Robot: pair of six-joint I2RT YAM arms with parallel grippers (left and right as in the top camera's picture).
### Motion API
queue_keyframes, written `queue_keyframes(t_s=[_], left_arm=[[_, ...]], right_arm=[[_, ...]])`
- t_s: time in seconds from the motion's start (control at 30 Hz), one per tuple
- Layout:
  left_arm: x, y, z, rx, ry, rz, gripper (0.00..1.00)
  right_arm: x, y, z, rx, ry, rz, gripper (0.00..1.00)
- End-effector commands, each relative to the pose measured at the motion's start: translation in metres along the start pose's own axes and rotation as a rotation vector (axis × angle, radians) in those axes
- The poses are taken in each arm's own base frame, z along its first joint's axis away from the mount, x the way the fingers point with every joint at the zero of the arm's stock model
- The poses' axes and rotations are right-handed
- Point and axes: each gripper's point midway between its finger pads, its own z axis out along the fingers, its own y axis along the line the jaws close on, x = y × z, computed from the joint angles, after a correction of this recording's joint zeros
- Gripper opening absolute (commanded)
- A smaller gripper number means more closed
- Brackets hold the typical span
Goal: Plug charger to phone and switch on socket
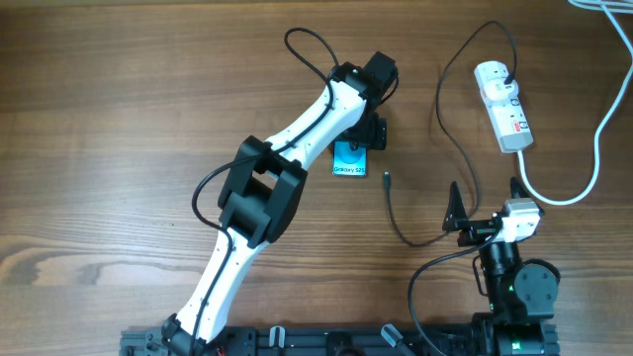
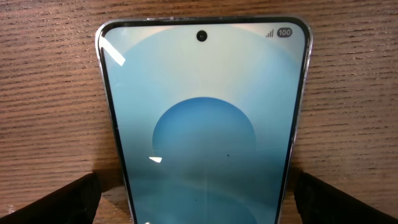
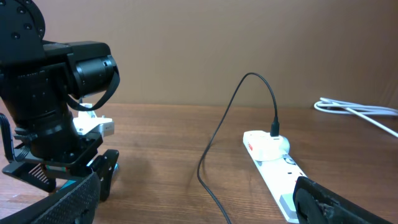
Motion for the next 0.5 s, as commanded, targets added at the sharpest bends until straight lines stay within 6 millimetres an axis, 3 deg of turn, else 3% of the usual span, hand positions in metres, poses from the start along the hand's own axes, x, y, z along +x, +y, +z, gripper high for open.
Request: queue_keyframes(t_s=[0.0,0.17,0.33,0.47], left_arm=[[0.0092,0.0038,0.0159,-0.023,0.033,0.02,1.0],[0.0093,0.0039,0.0159,-0.023,0.034,0.02,0.98],[0.0093,0.0038,0.0159,-0.023,0.034,0.02,0.88],[0.0101,0.0043,0.0158,-0.025,0.037,0.02,0.87]], right_arm=[[-0.001,0.002,-0.0002,-0.008,-0.006,0.007,1.0],[-0.001,0.002,-0.0002,-0.008,-0.006,0.007,1.0],[-0.001,0.002,-0.0002,-0.008,-0.006,0.007,1.0],[-0.001,0.002,-0.0002,-0.008,-0.006,0.007,1.0]])
